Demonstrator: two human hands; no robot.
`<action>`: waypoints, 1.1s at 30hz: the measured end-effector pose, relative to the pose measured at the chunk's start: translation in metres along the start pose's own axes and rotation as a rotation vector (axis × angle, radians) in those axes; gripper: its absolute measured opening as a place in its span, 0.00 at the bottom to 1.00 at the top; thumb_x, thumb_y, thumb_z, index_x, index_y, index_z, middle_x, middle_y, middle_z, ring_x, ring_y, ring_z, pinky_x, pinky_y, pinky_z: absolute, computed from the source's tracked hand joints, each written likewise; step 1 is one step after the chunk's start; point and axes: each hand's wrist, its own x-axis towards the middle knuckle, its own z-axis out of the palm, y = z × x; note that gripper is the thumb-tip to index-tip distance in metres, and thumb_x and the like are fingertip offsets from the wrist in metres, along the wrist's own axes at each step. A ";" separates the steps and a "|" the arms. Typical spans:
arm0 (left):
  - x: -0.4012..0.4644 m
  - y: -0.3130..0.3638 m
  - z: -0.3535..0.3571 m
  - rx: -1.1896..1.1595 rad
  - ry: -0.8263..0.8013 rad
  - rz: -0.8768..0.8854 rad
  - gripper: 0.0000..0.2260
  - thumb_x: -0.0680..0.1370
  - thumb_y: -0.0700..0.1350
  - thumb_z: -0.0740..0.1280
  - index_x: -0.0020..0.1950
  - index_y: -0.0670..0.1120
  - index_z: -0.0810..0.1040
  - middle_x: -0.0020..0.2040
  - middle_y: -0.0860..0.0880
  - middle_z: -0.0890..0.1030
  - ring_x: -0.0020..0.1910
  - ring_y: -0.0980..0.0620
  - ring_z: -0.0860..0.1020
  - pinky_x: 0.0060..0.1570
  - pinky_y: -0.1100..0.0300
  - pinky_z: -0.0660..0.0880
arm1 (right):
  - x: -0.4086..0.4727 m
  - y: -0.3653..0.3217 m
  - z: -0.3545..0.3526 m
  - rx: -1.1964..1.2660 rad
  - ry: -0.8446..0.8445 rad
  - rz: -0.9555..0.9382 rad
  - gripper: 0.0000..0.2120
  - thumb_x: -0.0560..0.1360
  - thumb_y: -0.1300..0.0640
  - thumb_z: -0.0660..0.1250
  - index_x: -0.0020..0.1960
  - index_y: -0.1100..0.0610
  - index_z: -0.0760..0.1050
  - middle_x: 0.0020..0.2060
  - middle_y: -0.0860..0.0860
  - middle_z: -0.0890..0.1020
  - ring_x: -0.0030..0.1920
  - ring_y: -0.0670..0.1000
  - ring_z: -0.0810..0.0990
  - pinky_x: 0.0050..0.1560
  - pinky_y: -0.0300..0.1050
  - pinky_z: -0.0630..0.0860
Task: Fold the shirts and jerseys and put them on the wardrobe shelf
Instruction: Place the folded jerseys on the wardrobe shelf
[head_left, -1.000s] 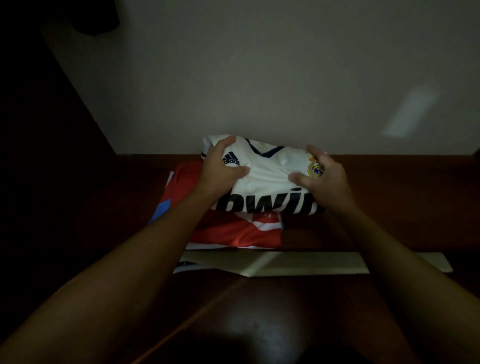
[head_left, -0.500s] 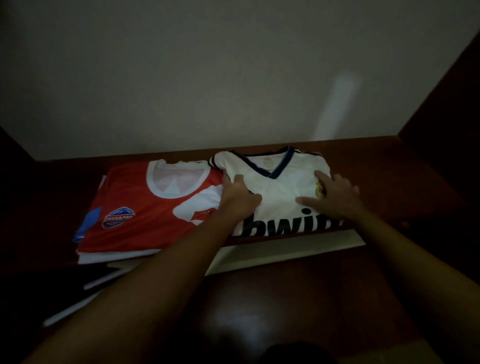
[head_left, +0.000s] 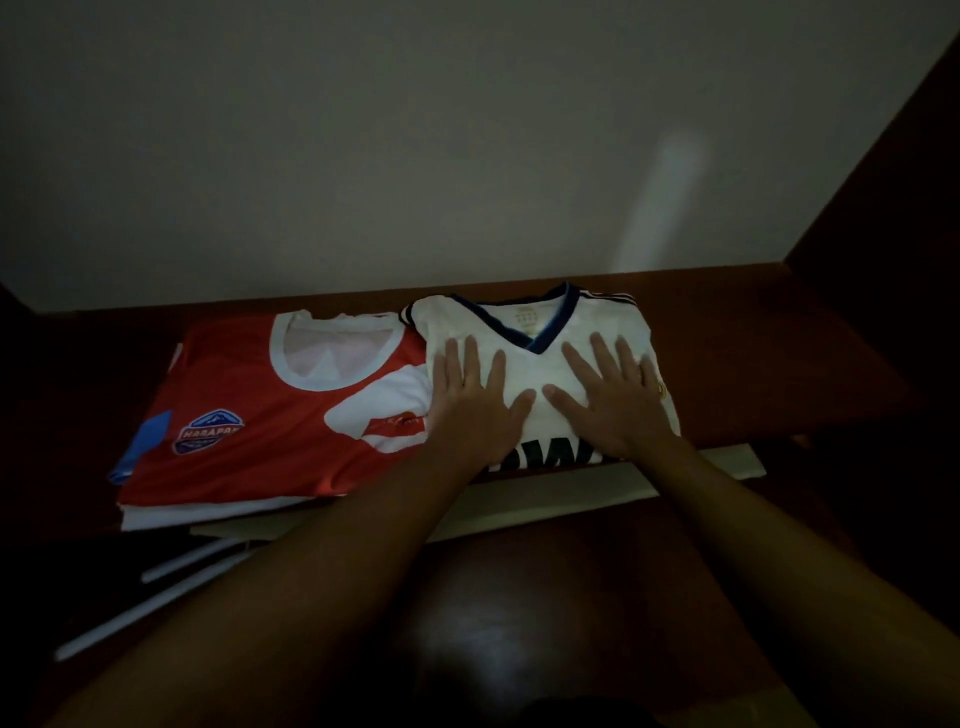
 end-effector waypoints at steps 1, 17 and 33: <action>0.002 0.004 0.001 -0.009 -0.007 0.005 0.36 0.81 0.67 0.42 0.80 0.46 0.62 0.80 0.35 0.55 0.80 0.35 0.52 0.77 0.40 0.47 | 0.000 0.005 0.002 -0.002 0.017 0.008 0.38 0.77 0.24 0.40 0.82 0.39 0.40 0.82 0.51 0.42 0.81 0.57 0.38 0.79 0.63 0.38; 0.006 -0.056 -0.094 -0.714 0.193 -0.213 0.10 0.80 0.49 0.66 0.61 0.51 0.78 0.64 0.51 0.74 0.62 0.52 0.72 0.60 0.54 0.73 | -0.013 -0.087 -0.048 0.533 0.145 -0.223 0.24 0.80 0.41 0.64 0.72 0.50 0.71 0.51 0.51 0.84 0.52 0.47 0.81 0.56 0.50 0.79; -0.087 -0.211 -0.108 -0.361 -0.052 -0.873 0.36 0.76 0.58 0.69 0.80 0.50 0.58 0.75 0.38 0.59 0.71 0.35 0.64 0.66 0.43 0.68 | -0.016 -0.222 -0.021 0.211 0.102 -0.261 0.32 0.79 0.38 0.63 0.77 0.54 0.67 0.68 0.63 0.74 0.64 0.62 0.76 0.60 0.54 0.74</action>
